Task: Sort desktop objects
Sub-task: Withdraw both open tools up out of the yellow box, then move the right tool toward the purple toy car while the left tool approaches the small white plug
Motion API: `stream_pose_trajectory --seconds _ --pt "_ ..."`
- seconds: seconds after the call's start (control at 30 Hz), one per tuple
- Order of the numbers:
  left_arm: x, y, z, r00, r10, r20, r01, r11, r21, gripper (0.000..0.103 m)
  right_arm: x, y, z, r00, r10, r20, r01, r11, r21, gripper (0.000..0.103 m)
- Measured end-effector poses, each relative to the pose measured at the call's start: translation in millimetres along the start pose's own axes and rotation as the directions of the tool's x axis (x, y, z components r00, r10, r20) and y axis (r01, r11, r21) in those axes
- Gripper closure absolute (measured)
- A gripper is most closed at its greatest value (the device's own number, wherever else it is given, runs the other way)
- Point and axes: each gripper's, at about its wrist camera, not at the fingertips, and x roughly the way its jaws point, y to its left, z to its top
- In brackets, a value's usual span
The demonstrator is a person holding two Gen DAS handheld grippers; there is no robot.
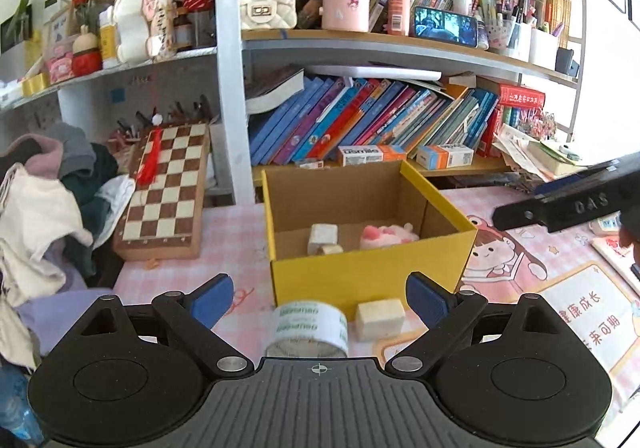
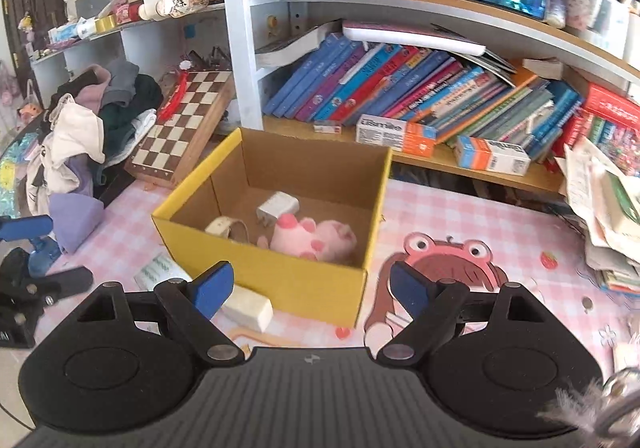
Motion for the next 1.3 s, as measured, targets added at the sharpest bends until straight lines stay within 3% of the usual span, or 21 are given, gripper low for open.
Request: stream_pose_trajectory --seconds 0.37,0.77,1.03,1.3 --pt "-9 3 -37 0.998 0.007 -0.064 -0.009 1.0 -0.024 0.008 -9 18 -57 0.998 -0.048 -0.035 0.049 0.999 0.022 0.018" --pt "-15 3 -67 0.993 0.011 -0.116 -0.017 0.999 -0.046 0.008 -10 46 -93 0.996 -0.08 -0.027 0.08 0.997 0.003 0.018" --pt "-20 -8 -81 0.992 0.039 -0.119 -0.038 0.999 0.009 0.008 -10 66 -115 0.997 -0.067 -0.035 0.064 0.996 -0.06 0.018" --pt "-19 -13 -95 0.987 0.023 -0.16 -0.029 0.999 -0.033 0.008 -6 77 -132 0.995 -0.046 -0.084 0.042 0.998 -0.051 0.017"
